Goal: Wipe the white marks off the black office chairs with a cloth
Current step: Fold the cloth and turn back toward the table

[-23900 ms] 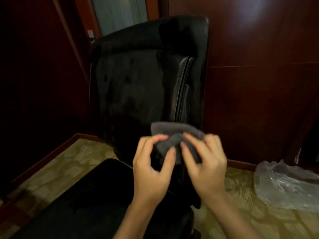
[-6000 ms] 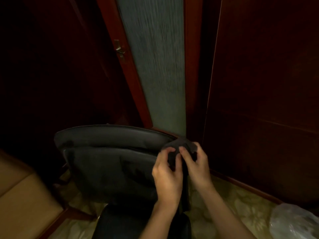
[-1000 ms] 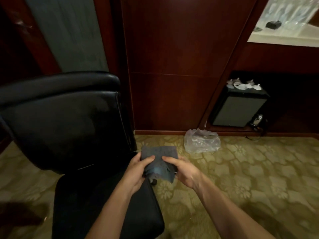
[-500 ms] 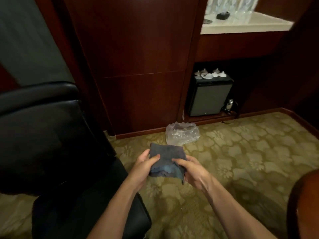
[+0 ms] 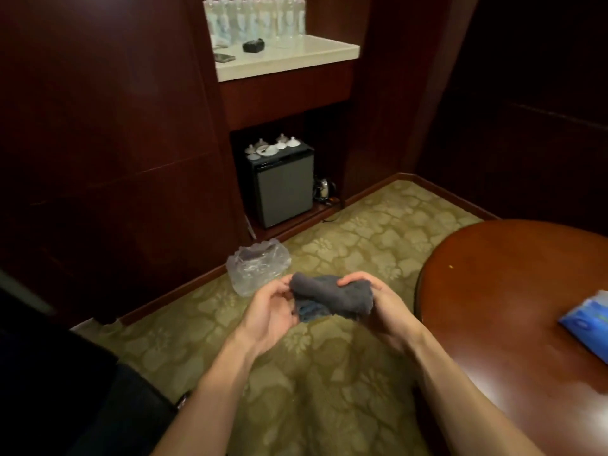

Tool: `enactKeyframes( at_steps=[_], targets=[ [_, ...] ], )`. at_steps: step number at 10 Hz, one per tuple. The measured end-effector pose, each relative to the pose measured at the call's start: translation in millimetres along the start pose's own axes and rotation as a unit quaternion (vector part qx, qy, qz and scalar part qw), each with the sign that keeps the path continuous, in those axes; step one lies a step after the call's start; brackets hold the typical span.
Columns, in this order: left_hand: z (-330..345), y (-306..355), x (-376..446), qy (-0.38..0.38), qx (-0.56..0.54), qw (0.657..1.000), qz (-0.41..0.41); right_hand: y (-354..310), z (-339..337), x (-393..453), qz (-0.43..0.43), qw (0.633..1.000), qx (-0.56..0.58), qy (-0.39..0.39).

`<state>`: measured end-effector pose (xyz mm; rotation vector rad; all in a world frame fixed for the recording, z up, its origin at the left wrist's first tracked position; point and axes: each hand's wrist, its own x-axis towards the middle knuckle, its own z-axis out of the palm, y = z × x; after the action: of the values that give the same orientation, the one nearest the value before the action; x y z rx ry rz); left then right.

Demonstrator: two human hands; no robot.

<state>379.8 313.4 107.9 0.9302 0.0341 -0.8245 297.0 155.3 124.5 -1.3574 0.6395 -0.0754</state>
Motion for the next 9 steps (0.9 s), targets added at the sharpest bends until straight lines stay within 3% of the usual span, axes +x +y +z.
enactKeyframes(
  at_steps=[1,2,3,4,5,6,7,9],
  targets=[
    [16.3,-6.6,9.4,-0.030,0.069,0.997,-0.023,-18.6,-14.6,-4.2,0.049,0.996,-0.022,0.067],
    [30.5,-7.8,19.9,-0.018,0.202,0.979,0.007,-7.5,-53.5,-15.1,-0.003,0.994,0.092,-0.056],
    [38.1,-5.3,25.9,-0.021,0.241,0.970,0.012,7.0,-62.1,-8.1,0.015,0.984,0.174,-0.041],
    [42.4,-3.6,28.4,-0.011,0.242,0.970,-0.008,17.1,-71.4,-12.6,0.021,0.940,0.338,-0.046],
    [45.0,-12.9,25.9,-0.023,0.237,0.971,-0.022,18.1,-66.7,-26.9,0.039,0.936,0.349,-0.026],
    [48.7,-27.7,18.2,-0.037,0.291,0.955,-0.037,28.8,-61.0,-37.9,0.029,0.980,0.198,0.020],
    [50.7,-46.9,15.1,-0.051,0.302,0.952,-0.029,49.4,-65.2,-50.4,0.007,0.989,0.127,0.076],
    [52.4,-92.9,4.8,-0.105,0.238,0.959,-0.110,85.0,-80.2,-94.1,-0.033,0.957,0.201,0.209]
  ],
)
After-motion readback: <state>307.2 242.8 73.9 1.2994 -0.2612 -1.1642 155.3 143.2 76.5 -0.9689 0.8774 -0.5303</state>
